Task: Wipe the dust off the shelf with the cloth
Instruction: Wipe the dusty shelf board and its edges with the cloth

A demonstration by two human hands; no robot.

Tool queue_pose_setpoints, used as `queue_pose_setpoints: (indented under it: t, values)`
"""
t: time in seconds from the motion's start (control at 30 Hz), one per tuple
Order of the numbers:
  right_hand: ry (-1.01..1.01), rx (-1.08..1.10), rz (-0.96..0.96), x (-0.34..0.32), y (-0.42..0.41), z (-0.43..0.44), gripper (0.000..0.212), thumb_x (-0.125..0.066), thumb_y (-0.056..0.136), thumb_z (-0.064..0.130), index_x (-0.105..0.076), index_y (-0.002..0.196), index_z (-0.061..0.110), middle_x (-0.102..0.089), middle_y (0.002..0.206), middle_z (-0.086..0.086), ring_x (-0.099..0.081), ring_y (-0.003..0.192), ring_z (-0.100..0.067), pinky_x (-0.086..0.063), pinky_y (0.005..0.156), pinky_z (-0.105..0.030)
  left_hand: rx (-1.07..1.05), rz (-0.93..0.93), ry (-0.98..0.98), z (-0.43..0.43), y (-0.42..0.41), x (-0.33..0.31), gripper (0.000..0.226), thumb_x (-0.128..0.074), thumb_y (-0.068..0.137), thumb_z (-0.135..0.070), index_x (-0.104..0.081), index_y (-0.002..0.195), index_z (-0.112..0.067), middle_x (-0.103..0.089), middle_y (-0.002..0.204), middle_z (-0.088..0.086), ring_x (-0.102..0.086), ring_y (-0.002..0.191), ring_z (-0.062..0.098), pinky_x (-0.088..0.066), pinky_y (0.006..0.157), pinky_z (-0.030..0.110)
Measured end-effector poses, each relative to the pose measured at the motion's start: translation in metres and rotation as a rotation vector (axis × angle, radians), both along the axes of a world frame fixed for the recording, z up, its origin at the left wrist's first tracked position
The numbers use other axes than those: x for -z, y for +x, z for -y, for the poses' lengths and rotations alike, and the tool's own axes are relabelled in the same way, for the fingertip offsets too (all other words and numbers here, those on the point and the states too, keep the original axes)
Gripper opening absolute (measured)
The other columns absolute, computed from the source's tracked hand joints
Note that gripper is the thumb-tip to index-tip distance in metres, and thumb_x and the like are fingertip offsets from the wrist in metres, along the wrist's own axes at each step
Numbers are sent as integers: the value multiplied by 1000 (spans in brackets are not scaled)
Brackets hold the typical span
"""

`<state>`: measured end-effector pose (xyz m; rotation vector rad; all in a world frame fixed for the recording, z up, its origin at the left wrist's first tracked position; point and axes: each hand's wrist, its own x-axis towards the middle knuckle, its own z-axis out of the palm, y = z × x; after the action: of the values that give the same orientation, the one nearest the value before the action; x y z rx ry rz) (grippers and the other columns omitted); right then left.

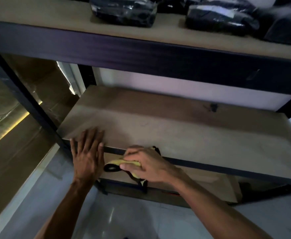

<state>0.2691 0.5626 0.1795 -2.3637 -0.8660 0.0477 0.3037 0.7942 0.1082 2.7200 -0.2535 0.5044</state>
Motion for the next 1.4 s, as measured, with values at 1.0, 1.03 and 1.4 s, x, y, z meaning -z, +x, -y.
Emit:
queue_pose_setpoints:
  t: [1.0,1.03,1.4]
  values:
    - [-209,771,194,11,51,87,45,-40,96,56,-68,121,30,-49,133,3,-48,110,-28,-48,88,-39,17,-27,79,31,5,-5,59,-23,104,-42,-44,150,-13,-42,157,11,-28,150,30,-13,123,58]
    - [-303,765,174,16,51,89,45,-39,96,57,-64,125,34,-48,135,4,-45,112,-28,-46,90,-40,18,-25,75,34,6,-7,58,-26,103,-41,-48,147,-11,-45,155,12,-31,149,31,-13,123,59]
    - [-52,258,153,17,-55,86,27,-55,99,43,-71,116,29,-56,112,10,-50,107,-10,-45,85,-35,289,18,68,97,6,-15,57,-28,101,-36,-55,142,-7,-50,151,14,-42,143,33,-23,121,49]
